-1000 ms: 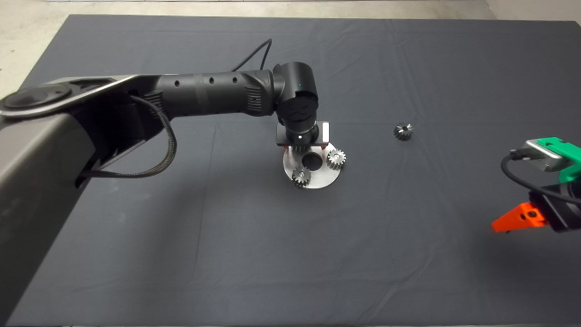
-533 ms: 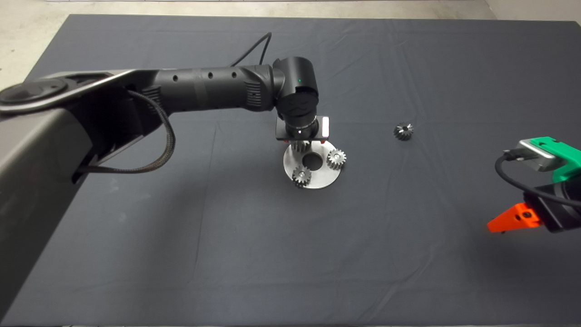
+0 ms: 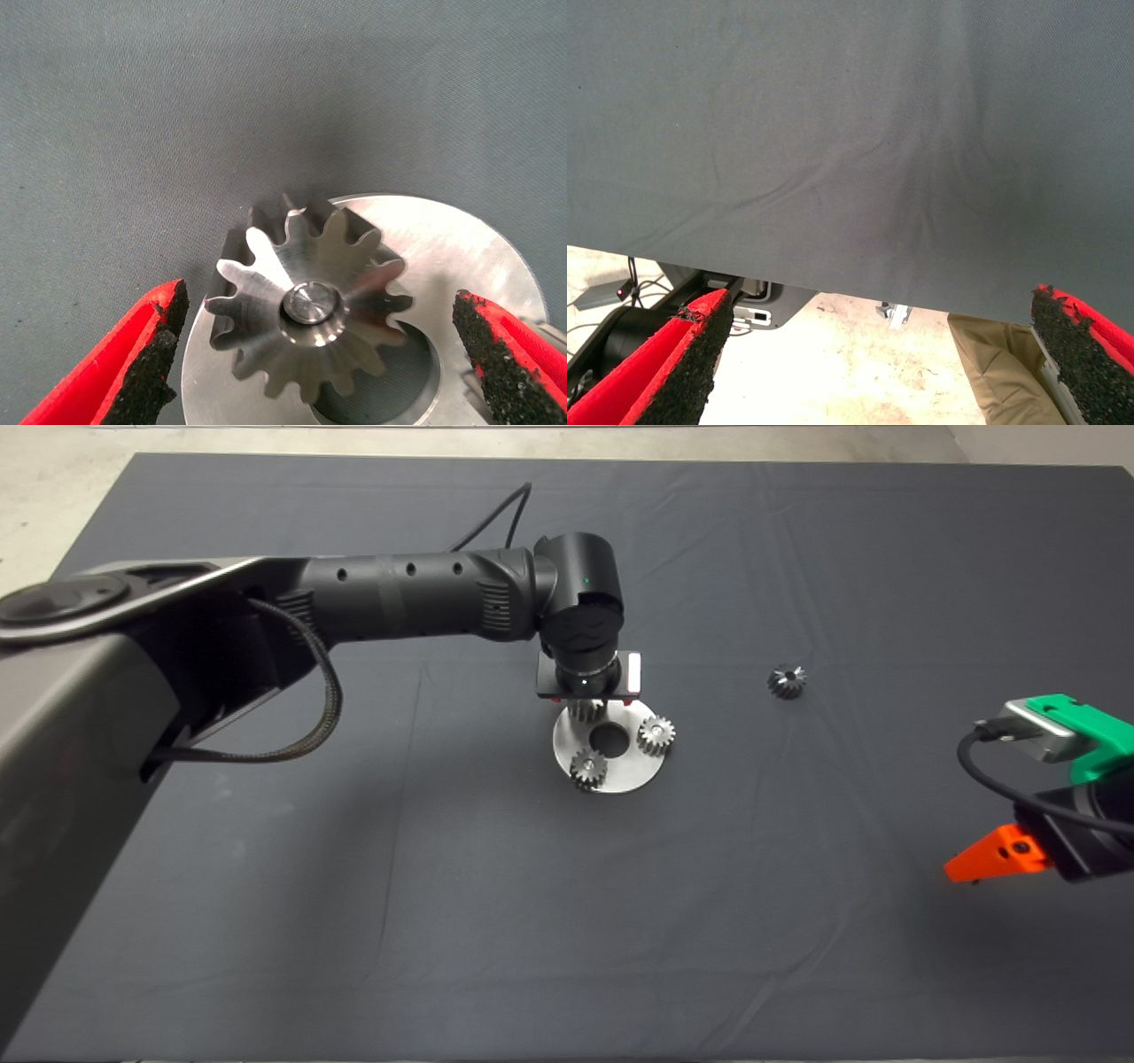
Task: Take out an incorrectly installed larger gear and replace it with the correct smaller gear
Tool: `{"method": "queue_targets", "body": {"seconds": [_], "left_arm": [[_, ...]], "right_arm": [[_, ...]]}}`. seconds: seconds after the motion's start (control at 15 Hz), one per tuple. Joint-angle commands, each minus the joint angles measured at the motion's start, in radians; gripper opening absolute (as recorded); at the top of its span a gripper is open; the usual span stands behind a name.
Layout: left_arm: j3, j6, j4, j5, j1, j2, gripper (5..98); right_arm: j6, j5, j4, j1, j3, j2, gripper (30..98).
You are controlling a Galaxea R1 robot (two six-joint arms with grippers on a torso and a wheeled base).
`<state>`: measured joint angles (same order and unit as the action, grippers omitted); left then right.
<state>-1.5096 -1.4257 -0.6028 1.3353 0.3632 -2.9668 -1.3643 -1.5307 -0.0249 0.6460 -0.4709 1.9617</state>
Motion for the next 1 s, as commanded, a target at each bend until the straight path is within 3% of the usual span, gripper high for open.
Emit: {"method": "queue_targets", "body": {"seconds": [0.0,0.47,0.93], "left_arm": [[0.003,-0.002,-0.012,0.004,-0.001,-0.002,76.0],[0.000,-0.019,-0.041,0.005,0.008,-0.002,66.2],[0.005,-0.019,-0.042,0.010,0.010,-0.002,56.0]], "right_arm": [[-0.010,-0.106,-0.040,0.017,0.005,0.004,89.0],[-0.010,-0.103,-0.043,0.015,0.006,0.012,89.0],[-0.026,-0.103,-0.043,0.015,0.006,0.049,89.0]]}}
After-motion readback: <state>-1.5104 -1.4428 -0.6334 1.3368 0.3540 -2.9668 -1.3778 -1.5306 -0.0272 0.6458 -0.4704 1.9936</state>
